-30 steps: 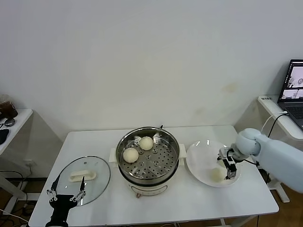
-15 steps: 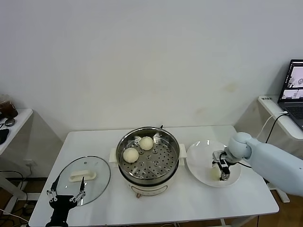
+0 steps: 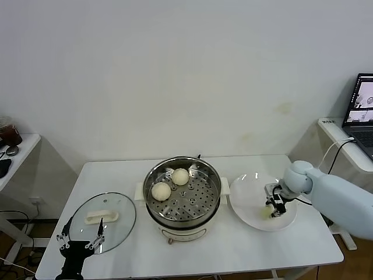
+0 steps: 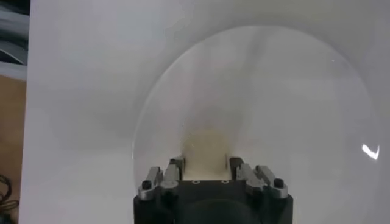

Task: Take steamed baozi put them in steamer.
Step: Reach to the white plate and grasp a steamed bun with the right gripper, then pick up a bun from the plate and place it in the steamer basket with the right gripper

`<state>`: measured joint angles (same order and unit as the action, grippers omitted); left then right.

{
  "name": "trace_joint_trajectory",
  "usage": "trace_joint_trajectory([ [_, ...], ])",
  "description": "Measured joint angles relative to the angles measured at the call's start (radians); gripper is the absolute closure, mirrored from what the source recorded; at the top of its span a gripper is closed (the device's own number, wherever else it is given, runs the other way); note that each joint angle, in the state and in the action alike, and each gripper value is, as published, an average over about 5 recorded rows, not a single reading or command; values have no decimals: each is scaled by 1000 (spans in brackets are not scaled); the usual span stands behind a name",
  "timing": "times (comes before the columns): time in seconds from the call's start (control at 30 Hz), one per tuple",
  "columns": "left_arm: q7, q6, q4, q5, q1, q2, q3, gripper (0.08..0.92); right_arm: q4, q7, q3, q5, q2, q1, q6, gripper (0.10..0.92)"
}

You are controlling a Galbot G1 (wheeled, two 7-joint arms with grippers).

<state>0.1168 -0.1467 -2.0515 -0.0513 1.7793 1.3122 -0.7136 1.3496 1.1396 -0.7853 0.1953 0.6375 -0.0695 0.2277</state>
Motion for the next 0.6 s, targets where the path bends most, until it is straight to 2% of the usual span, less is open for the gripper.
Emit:
trace_joint_trajectory([
  [0.3,-1,1,-12,-3,-8,-8,5,177,12,45,-36,-73,-13,147,-42,592],
  [0.6,-1,1,-14,-10,-19,-19,10,177,22,79,-119,-224,45,400,-122,585],
])
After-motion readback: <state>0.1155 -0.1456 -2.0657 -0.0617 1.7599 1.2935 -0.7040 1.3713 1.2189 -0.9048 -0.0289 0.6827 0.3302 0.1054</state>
